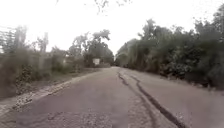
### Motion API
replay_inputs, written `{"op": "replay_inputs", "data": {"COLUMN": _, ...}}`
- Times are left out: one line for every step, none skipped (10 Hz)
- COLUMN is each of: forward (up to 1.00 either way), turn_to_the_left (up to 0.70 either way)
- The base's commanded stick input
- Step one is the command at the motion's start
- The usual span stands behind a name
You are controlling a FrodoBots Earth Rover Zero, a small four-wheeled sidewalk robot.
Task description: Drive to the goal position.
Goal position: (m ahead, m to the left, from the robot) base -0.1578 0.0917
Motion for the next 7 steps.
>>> {"op": "replay_inputs", "data": {"forward": 0.85, "turn_to_the_left": 0.0}}
{"op": "replay_inputs", "data": {"forward": 0.85, "turn_to_the_left": 0.0}}
{"op": "replay_inputs", "data": {"forward": 0.85, "turn_to_the_left": 0.0}}
{"op": "replay_inputs", "data": {"forward": 0.85, "turn_to_the_left": 0.0}}
{"op": "replay_inputs", "data": {"forward": 0.85, "turn_to_the_left": 0.0}}
{"op": "replay_inputs", "data": {"forward": 0.85, "turn_to_the_left": 0.0}}
{"op": "replay_inputs", "data": {"forward": 0.85, "turn_to_the_left": 0.0}}
